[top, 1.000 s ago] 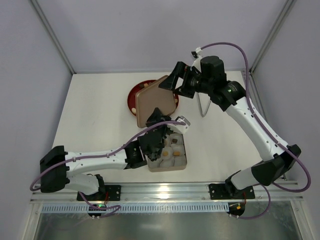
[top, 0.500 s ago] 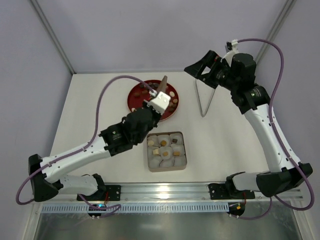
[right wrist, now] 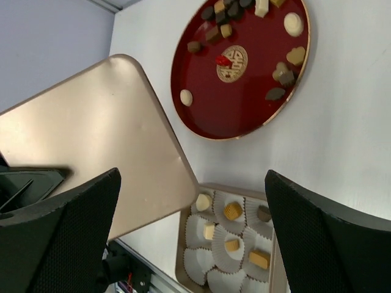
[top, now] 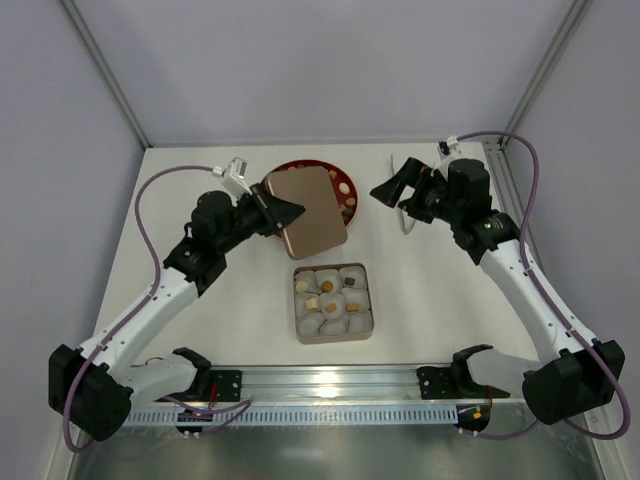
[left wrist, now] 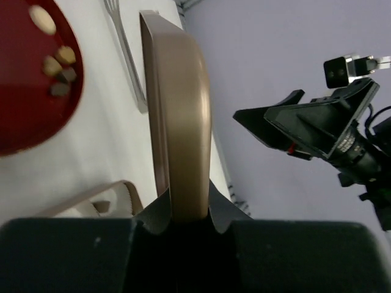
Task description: Pack the chocolate
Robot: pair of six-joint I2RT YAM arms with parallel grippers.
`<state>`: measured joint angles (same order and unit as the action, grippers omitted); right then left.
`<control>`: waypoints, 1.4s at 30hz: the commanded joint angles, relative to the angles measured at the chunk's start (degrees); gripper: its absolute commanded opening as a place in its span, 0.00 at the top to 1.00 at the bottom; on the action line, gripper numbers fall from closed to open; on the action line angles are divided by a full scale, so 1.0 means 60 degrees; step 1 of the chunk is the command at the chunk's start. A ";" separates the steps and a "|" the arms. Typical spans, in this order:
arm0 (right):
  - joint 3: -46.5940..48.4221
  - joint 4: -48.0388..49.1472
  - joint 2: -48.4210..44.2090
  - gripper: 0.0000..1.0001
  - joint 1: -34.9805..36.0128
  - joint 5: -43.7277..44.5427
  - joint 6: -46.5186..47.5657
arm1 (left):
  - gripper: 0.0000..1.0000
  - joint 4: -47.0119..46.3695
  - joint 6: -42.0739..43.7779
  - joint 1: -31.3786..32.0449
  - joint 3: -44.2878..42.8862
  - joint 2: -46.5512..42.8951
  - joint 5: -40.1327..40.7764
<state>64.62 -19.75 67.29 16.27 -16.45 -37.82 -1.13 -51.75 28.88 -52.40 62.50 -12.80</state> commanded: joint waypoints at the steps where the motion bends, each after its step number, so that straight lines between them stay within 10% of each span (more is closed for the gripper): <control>1: -0.0966 0.0801 -0.0724 0.00 -0.0032 0.0075 0.0254 | 1.00 -0.2929 -0.3148 -0.0039 0.0924 -0.0294 -0.1939; 15: -0.3635 0.1343 -0.2058 0.00 -0.0046 0.0002 0.0123 | 1.00 -0.6462 -0.4867 -0.0024 0.4352 -0.0442 -0.2510; 42: -0.5848 0.2573 -0.2645 0.00 0.0847 0.0426 -0.0522 | 1.00 -0.9230 -0.4940 0.0416 0.6141 0.1741 -0.3228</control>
<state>30.09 -8.14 52.45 20.32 -15.55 -40.32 -49.23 -80.79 31.11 -16.40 71.59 -30.15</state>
